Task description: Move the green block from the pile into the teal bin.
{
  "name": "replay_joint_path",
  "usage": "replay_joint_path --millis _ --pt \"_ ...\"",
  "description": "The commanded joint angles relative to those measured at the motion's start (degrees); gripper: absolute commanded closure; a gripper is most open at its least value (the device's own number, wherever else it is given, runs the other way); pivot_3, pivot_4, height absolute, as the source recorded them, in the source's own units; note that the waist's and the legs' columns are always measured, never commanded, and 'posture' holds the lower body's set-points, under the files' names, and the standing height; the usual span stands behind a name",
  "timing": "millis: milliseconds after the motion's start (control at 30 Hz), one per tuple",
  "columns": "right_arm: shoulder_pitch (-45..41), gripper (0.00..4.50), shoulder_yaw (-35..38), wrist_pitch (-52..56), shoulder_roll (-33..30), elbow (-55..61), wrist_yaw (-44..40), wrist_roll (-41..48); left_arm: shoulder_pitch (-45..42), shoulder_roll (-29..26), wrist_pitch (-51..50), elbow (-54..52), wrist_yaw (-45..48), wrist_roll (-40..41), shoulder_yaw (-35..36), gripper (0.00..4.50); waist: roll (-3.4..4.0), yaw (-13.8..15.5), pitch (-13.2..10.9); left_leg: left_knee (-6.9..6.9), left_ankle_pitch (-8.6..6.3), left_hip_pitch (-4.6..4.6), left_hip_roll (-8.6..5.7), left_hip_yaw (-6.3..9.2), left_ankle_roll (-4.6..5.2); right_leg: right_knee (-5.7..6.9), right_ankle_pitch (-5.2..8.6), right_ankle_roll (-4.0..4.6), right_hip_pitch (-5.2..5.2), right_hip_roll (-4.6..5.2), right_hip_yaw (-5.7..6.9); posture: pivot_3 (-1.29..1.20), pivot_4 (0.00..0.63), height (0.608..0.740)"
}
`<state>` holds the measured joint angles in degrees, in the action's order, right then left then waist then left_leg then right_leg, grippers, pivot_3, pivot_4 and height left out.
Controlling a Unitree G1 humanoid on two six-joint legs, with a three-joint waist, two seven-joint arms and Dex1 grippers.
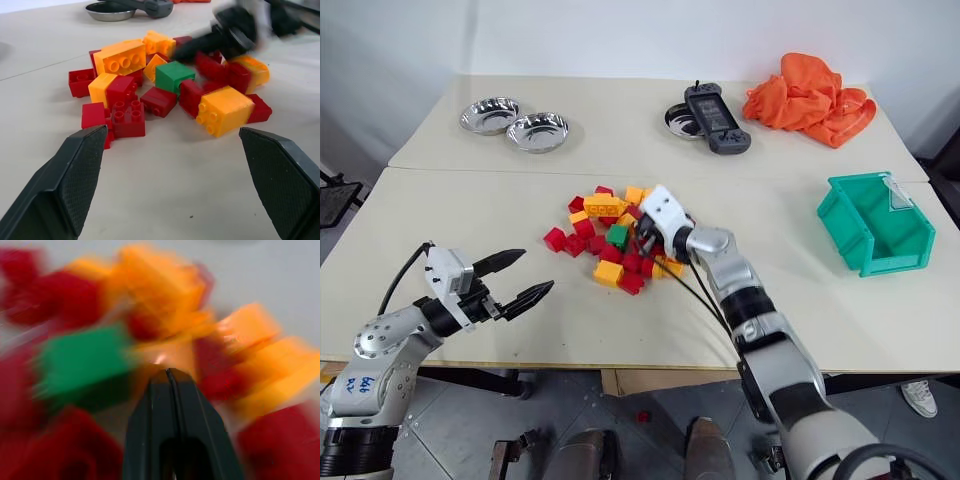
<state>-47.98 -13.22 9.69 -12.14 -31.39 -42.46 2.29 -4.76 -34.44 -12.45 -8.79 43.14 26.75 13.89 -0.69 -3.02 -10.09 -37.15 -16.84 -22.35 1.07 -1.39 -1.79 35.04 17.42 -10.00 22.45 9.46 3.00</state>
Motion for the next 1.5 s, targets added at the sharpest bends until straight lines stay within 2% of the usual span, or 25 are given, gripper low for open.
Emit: replay_joint_path --millis 33,133,267,367,567,633,767,900,1033,1133,1500 --pt "5.35 4.47 -0.54 5.77 -3.38 12.02 -3.62 0.91 0.73 -0.65 -0.26 -1.34 0.19 1.38 2.63 0.00 0.00 0.08 0.00 -0.02 -0.01 0.00 0.00 0.00 0.00 -0.01 0.00 0.00 0.00 0.00 0.00 0.00 0.150 0.740" --pt "10.25 4.47 3.67 5.47 -7.77 21.85 -5.91 4.27 1.24 -1.03 -0.43 0.14 1.55 1.96 3.67 0.00 0.00 0.84 0.00 -0.07 -0.03 0.00 0.00 -0.02 0.01 -0.02 0.00 0.00 -0.02 0.00 0.00 0.00 0.150 0.740" --pt "13.72 4.47 8.20 6.61 -13.06 28.51 -9.16 9.05 1.32 -1.29 -0.56 0.76 2.79 2.21 4.19 0.00 -0.02 1.47 -0.01 -0.07 -0.05 -0.02 0.00 -0.08 0.03 -0.08 0.00 0.00 0.00 0.00 -0.01 0.00 0.150 0.740" --pt "19.26 3.97 13.56 10.05 -19.84 34.43 -14.47 15.02 0.99 -2.03 -0.62 1.61 5.40 3.28 4.90 0.00 -0.02 1.77 -0.01 -0.02 -0.07 -0.02 0.01 -0.08 0.02 -0.12 0.00 0.00 0.00 0.00 0.00 0.00 0.150 0.740" --pt "28.06 1.94 19.99 3.32 -28.65 30.41 -19.47 16.02 1.89 -3.77 -0.74 2.58 8.99 3.19 4.66 0.00 -0.05 2.05 -0.02 -0.05 -0.16 0.00 0.01 -0.20 0.07 -0.27 0.00 -0.01 -0.04 0.00 0.00 0.00 0.150 0.740" --pt "27.92 1.30 21.73 3.57 -28.52 28.22 -18.34 17.26 2.07 -3.93 -1.26 2.82 9.44 3.32 4.84 0.00 -0.05 1.71 -0.02 -0.06 -0.16 0.03 0.04 -0.26 0.07 -0.25 0.00 -0.01 -0.04 0.00 -0.01 0.00 0.150 0.740" --pt "25.72 0.03 18.29 3.33 -26.43 28.96 -19.22 16.78 1.83 -3.89 -1.77 2.97 10.31 3.21 4.41 0.00 -0.05 1.19 -0.03 -0.06 -0.15 0.08 0.11 -0.31 0.05 -0.19 0.00 0.00 -0.03 -0.02 -0.02 0.00 0.150 0.740" --pt "18.04 0.03 12.43 5.99 -20.15 28.12 -16.67 15.47 0.69 -2.99 -1.21 3.30 9.94 2.28 3.34 0.00 -0.04 1.19 -0.03 -0.08 -0.15 0.11 0.15 -0.38 0.05 -0.16 -0.02 0.02 0.00 -0.02 -0.03 0.00 0.150 0.740" --pt "8.79 0.03 4.04 9.45 -11.32 21.94 -12.85 10.34 -0.58 -1.99 -0.75 3.72 9.25 1.59 1.99 0.00 -0.03 1.25 -0.03 -0.11 -0.14 0.11 0.16 -0.38 0.03 -0.06 -0.04 0.05 0.06 -0.02 -0.02 0.00 0.150 0.740" --pt "2.63 0.03 0.76 11.22 -6.96 14.90 -10.63 7.38 -0.73 -1.40 -0.33 3.22 8.35 1.49 1.79 0.00 -0.04 1.62 -0.03 -0.10 -0.17 0.06 0.15 -0.36 0.03 -0.07 -0.04 0.06 0.08 -0.02 0.05 0.00 0.150 0.740" --pt "-14.49 0.03 -0.94 0.96 2.53 -16.21 -7.83 0.37 1.31 0.09 0.28 0.78 5.87 1.43 1.57 0.00 -0.03 -0.03 -0.03 -0.15 -0.22 0.04 0.23 -0.41 0.01 -0.02 -0.07 0.11 0.14 -0.01 0.28 0.00 0.150 0.740"
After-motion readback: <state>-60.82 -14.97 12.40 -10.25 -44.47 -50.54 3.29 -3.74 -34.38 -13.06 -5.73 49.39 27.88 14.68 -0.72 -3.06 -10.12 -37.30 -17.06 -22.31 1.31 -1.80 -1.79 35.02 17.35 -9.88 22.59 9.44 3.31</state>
